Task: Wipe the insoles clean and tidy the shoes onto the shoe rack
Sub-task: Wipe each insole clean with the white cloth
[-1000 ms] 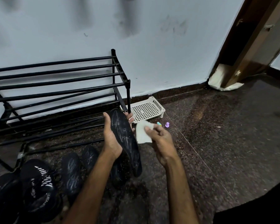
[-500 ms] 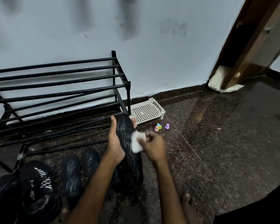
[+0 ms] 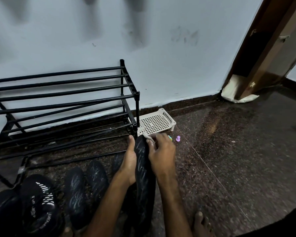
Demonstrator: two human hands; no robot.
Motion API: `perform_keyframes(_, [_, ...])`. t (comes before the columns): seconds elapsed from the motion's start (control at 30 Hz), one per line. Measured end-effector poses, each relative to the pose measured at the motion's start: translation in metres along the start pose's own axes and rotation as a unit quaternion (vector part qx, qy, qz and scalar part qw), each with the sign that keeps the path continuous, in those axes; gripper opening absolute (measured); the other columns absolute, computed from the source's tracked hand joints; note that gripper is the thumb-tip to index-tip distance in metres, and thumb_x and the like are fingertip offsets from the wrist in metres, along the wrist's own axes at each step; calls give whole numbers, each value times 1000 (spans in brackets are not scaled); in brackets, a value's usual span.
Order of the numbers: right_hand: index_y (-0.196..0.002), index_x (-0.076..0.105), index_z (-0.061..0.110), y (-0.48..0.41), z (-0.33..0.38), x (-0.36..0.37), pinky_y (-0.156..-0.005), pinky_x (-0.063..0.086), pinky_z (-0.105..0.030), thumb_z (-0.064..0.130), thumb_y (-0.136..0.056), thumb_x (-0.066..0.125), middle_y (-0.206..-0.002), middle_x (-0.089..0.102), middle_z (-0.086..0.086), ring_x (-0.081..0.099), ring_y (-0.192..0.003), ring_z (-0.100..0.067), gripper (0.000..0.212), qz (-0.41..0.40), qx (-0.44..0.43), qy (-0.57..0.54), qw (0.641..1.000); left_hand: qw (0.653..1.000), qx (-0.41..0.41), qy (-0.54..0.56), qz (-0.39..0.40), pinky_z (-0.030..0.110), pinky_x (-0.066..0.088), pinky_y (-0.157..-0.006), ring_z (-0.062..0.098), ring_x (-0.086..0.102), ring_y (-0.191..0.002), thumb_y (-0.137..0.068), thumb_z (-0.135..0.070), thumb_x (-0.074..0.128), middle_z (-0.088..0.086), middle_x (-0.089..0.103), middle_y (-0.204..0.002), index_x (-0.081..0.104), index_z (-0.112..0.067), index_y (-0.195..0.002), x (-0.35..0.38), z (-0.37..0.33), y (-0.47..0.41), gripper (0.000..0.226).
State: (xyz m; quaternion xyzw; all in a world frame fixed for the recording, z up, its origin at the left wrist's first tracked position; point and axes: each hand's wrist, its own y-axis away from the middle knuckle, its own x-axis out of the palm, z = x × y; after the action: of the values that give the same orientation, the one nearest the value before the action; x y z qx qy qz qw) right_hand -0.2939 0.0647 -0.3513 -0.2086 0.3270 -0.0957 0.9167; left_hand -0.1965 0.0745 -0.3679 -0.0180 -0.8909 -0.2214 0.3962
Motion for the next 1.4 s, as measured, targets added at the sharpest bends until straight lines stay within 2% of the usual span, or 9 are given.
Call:
perform_keyframes(0.2, [-103, 71, 17, 10, -14, 3, -89, 42, -18, 25, -91, 67, -115, 62, 6, 52, -110, -9, 15, -4, 78, -52, 996, 1000, -11, 8, -4, 36, 44, -101, 25, 66, -101, -91, -67, 35, 15, 68, -111, 68, -3, -116, -5, 3, -1, 76])
perform_keyframes(0.37, [-105, 64, 17, 6, -12, -8, -59, 50, -15, 25, -95, 62, -98, 70, 3, 68, -87, -11, 13, -91, 239, -233, 938, 999, 1, -33, 9, 35, 58, -66, 28, 72, -77, -96, -61, 30, 21, 73, -93, 75, -2, -97, -6, 5, 1, 74])
perform_keyframes(0.5, [-107, 62, 10, 2, -13, -11, -48, 47, -12, 12, -96, 59, -95, 69, -1, 66, -63, 3, 12, -143, 302, -334, 882, 999, 19, -30, 18, 43, 50, -78, 36, 63, -80, -90, -67, 37, 26, 64, -91, 73, 0, -95, -11, 0, 0, 76])
perform_keyframes(0.63, [-106, 62, 8, 2, -19, -8, -53, 54, -21, 4, -91, 66, -97, 72, -9, 70, -66, -7, 16, -114, 358, -412, 830, 999, 33, -22, 35, 44, 50, -83, 31, 65, -85, -92, -66, 34, 19, 69, -94, 77, -4, -90, -9, 0, -2, 76])
perform_keyframes(0.9, [-105, 65, 2, 3, -31, -10, -63, 56, -28, 8, -84, 75, -94, 74, -11, 69, -76, -17, 24, 11, 283, -390, 876, 998, 1, -56, 22, 44, 49, -83, 24, 69, -87, -92, -71, 32, 15, 72, -100, 78, -11, -99, -11, -9, 4, 76])
perform_keyframes(1.03, [-98, 68, 12, 6, -32, -5, -68, 60, -40, 14, -81, 78, -91, 75, -6, 72, -82, -24, 20, 77, 254, -328, 907, 998, -39, -29, 42, 49, 37, -106, 33, 54, -115, -94, -68, 35, 20, 63, -123, 71, -5, -117, -10, -8, 10, 76])
perform_keyframes(1.1, [-94, 69, 16, 5, -31, -3, -68, 61, -48, 16, -79, 80, -90, 75, -5, 73, -82, -28, 19, 70, 259, -292, 918, 998, -36, -32, 49, 49, 42, -100, 31, 58, -107, -91, -68, 40, 20, 64, -121, 69, -5, -121, -9, -8, 10, 75])
perform_keyframes(1.2, [-90, 69, 17, 0, -27, -4, -67, 61, -51, 17, -78, 80, -86, 75, -3, 72, -78, -25, 16, 22, 258, -278, 925, 997, -32, -30, 65, 55, 28, -114, 36, 51, -120, -92, -69, 40, 24, 56, -135, 60, -4, -133, -7, -9, 12, 79])
perform_keyframes(1.4, [-95, 70, 24, -7, -14, -10, -68, 62, -41, 15, -83, 75, -92, 73, 5, 69, -77, -13, 16, -51, 258, -268, 927, 999, 3, -17, 43, 46, 48, -97, 31, 60, -106, -92, -68, 37, 24, 57, -129, 53, 1, -137, -8, -11, 11, 84])
